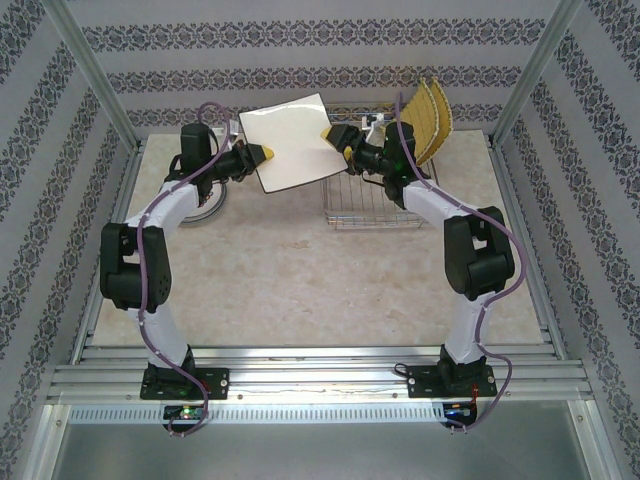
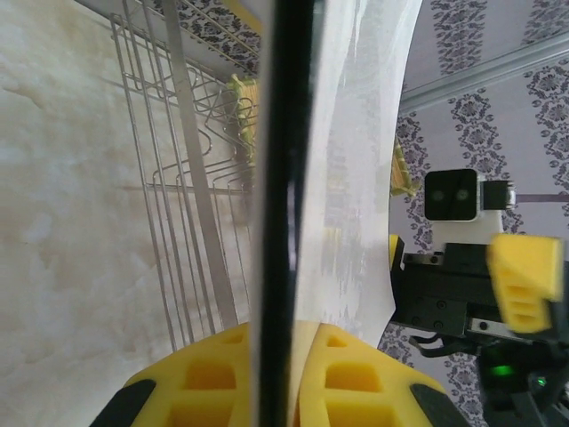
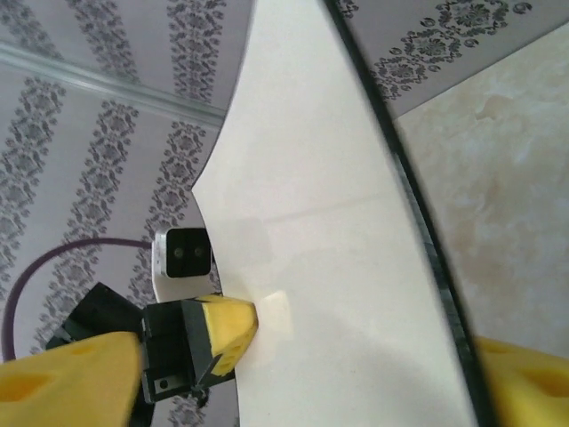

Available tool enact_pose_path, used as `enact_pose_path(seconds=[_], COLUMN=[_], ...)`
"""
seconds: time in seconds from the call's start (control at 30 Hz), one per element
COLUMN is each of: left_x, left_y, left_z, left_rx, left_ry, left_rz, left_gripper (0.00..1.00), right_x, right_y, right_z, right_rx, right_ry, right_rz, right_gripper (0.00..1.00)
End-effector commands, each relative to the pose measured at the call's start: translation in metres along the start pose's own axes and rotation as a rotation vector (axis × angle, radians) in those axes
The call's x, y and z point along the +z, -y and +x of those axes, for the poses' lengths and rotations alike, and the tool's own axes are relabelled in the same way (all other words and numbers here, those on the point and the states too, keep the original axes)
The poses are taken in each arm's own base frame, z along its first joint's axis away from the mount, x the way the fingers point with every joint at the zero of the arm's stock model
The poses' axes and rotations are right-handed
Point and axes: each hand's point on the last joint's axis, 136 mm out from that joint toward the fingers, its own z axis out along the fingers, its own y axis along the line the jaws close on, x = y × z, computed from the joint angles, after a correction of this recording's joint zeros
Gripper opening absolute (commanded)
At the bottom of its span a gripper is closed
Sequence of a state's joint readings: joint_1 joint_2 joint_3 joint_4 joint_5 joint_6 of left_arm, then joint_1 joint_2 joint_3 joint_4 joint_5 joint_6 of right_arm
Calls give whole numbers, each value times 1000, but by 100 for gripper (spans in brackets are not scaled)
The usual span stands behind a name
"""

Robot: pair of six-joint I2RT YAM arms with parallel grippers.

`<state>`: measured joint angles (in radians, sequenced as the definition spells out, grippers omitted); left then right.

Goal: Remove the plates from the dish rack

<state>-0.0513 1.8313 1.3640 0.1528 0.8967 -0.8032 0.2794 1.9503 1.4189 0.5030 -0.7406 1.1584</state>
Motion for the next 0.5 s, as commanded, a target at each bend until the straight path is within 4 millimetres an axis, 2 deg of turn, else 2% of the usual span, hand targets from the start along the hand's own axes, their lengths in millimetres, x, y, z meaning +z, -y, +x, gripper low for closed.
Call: enact_pose_path(seconds=[0.0,0.17,0.23,0.47], left_x=[-7,-29,-38,-76], left_y=[14,29,37,69], left_z=[-25,-42,-46,-68], left_rx=[121,124,129,138], left_ry=[123,221,259,422], left_rz=[19,12,8,-14], left_gripper=[0,0,0,0], right_x=[-8,-25,-36,-85], right_y=[-56,-49,-42,-41], right_z=[-15,-27,-31,-49], right_rx=[-144,-147,-158,-349], right_ry=[25,26,17,-29], right_rz=[-82,28,138,562], right_gripper=[98,98,98,98])
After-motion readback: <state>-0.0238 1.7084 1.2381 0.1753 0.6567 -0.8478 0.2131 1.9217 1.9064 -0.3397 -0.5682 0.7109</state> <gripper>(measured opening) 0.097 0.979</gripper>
